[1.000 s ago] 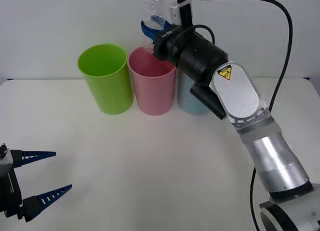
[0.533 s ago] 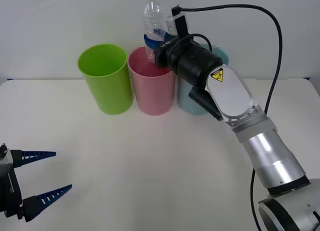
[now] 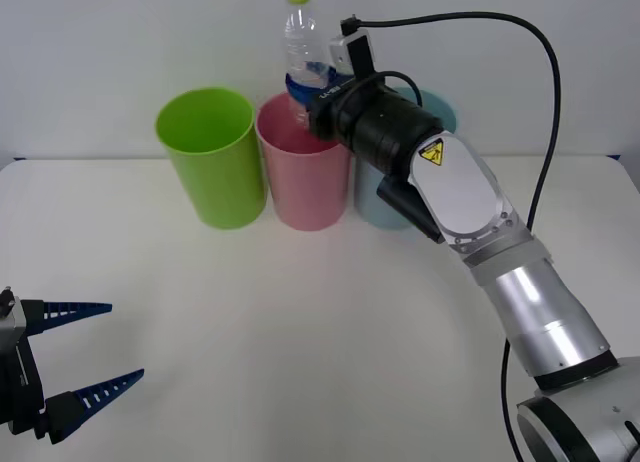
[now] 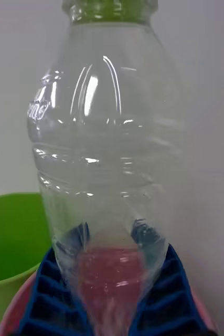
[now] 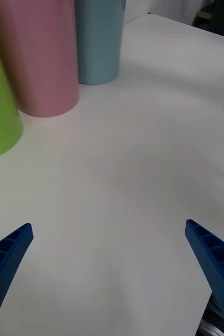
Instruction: Grasp the object on the table and drop it into the matching bin: aluminum can to the light blue bin, PET bottle to the pink bin.
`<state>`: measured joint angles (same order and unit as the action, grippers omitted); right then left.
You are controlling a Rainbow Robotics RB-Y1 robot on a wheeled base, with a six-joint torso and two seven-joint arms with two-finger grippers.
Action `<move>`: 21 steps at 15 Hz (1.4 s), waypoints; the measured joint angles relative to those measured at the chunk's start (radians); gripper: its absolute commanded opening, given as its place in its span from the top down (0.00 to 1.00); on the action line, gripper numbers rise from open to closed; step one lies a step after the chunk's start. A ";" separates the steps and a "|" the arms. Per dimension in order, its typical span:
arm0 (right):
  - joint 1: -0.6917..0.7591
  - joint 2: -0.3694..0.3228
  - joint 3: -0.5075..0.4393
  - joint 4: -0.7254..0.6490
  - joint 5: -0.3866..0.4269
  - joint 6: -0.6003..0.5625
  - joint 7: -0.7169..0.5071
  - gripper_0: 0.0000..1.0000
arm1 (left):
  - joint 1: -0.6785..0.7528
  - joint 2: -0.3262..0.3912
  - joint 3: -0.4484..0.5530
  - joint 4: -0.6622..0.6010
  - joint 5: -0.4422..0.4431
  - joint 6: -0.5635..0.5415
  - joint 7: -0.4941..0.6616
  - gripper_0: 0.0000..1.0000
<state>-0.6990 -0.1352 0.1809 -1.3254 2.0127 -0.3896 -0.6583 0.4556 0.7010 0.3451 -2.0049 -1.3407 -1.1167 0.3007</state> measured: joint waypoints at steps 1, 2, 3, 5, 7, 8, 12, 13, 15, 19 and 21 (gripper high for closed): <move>0.001 0.000 0.000 0.000 0.000 0.000 0.000 0.12 | 0.000 0.000 0.000 0.000 0.000 0.000 0.000 0.00; 0.001 -0.001 0.000 0.000 0.000 -0.001 0.000 0.11 | 0.000 0.000 0.000 0.000 0.000 0.000 0.000 0.00; 0.001 -0.001 0.000 0.000 0.002 -0.001 0.000 0.10 | 0.000 0.000 0.000 0.000 0.000 0.000 0.000 0.00; 0.000 0.000 0.000 0.000 0.004 0.000 -0.001 0.09 | 0.000 0.000 0.000 0.000 0.000 0.000 0.000 0.00; 0.000 0.000 0.000 0.000 0.004 0.000 -0.001 0.09 | 0.000 0.000 0.000 0.000 0.000 0.000 0.000 0.00; 0.000 -0.001 0.000 0.000 0.004 0.000 0.001 0.09 | 0.000 0.000 0.000 0.000 0.000 0.000 0.000 0.00; 0.000 0.000 0.000 0.000 0.005 0.000 0.003 0.09 | 0.000 0.000 0.000 0.000 0.000 0.000 0.000 0.00; 0.000 0.000 0.000 0.000 0.005 0.000 0.003 0.09 | 0.000 0.000 0.000 0.000 0.000 0.000 0.000 0.00; -0.001 -0.001 0.000 -0.001 -0.010 -0.003 0.006 0.09 | 0.000 0.000 0.000 0.000 0.000 0.000 0.000 0.00; 0.013 -0.072 0.001 -0.112 -0.163 -0.120 0.001 0.06 | 0.000 0.000 0.000 0.000 0.000 0.000 0.000 0.00; 0.082 -0.127 0.001 -0.231 -0.223 -0.175 -0.007 0.06 | 0.000 0.000 0.000 0.000 0.000 0.000 0.000 0.00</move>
<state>-0.6173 -0.2619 0.1817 -1.5560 1.7894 -0.5645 -0.6657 0.4556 0.7010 0.3451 -2.0049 -1.3407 -1.1167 0.3006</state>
